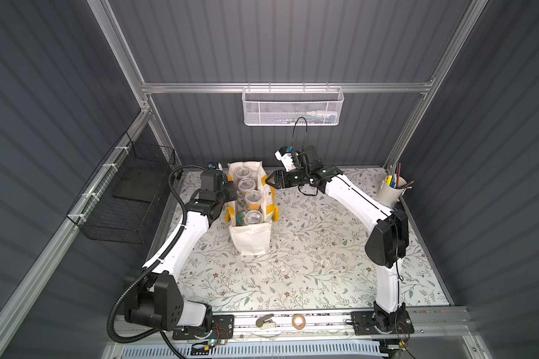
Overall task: Take out the seed jars from the canvas bag
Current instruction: Adjust the canvas bag at the center of the board.
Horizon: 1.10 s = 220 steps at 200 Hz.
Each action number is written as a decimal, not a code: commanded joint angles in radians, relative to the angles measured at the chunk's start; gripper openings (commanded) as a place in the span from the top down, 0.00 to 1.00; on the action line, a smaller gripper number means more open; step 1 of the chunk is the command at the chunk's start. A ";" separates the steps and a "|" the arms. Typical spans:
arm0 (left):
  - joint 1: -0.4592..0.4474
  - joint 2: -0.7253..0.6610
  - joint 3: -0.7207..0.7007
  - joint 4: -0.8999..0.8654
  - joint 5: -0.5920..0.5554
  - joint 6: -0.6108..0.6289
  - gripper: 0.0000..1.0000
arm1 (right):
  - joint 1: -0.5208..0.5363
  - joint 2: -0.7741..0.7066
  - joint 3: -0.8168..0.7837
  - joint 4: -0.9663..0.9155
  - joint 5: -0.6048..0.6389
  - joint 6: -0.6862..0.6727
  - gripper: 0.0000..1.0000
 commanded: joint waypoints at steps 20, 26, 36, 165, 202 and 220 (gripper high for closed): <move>0.003 -0.031 -0.004 -0.029 0.025 0.009 1.00 | 0.015 0.009 -0.024 0.002 -0.075 -0.002 0.50; 0.003 -0.031 -0.004 -0.031 0.027 0.007 1.00 | 0.016 0.011 -0.024 -0.007 -0.074 -0.004 0.54; 0.003 -0.030 -0.004 -0.032 0.031 0.005 1.00 | 0.016 0.015 -0.023 -0.018 -0.079 -0.008 0.56; 0.003 -0.033 -0.009 -0.054 0.053 -0.010 1.00 | 0.015 -0.001 -0.096 0.030 -0.021 0.012 0.43; 0.003 -0.039 -0.016 -0.053 0.072 -0.020 1.00 | 0.016 0.018 -0.087 -0.002 -0.079 -0.001 0.73; 0.003 -0.043 -0.022 -0.060 0.090 -0.028 1.00 | 0.016 -0.003 -0.119 0.005 -0.104 -0.011 0.85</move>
